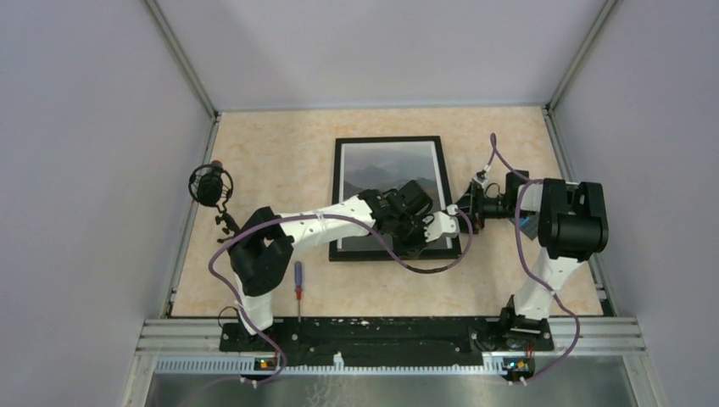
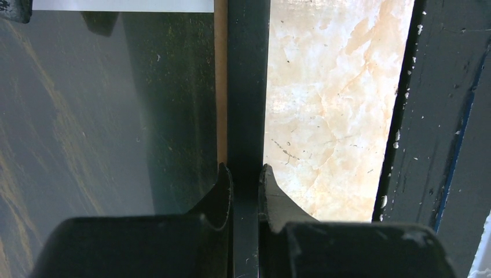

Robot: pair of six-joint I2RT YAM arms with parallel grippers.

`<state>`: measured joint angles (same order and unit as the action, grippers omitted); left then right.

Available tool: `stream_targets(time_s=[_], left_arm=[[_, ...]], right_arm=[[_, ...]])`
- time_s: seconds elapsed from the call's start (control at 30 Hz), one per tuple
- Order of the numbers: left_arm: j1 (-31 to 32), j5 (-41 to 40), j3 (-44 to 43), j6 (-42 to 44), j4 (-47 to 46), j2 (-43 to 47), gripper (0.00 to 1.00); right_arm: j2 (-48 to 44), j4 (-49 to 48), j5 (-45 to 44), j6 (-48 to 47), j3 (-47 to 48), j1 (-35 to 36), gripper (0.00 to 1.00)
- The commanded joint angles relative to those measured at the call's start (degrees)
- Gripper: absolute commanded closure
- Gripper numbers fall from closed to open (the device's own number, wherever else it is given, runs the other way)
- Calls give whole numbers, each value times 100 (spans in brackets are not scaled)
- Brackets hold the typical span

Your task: Take the photo out of the frame

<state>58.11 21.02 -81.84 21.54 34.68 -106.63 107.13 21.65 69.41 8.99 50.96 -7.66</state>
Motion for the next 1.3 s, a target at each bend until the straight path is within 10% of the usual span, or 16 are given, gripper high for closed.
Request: stream_targets(time_s=[0.0, 0.93, 1.27], left_arm=[[-12, 590, -16, -58, -250, 414, 100], [-10, 523, -52, -31, -273, 162, 100], [-560, 283, -307, 172, 209, 971, 19]], right_arm=[[126, -601, 775, 476, -164, 0, 34], [288, -1200, 940, 981, -399, 495, 70], [-848, -944, 657, 861, -231, 479, 92]])
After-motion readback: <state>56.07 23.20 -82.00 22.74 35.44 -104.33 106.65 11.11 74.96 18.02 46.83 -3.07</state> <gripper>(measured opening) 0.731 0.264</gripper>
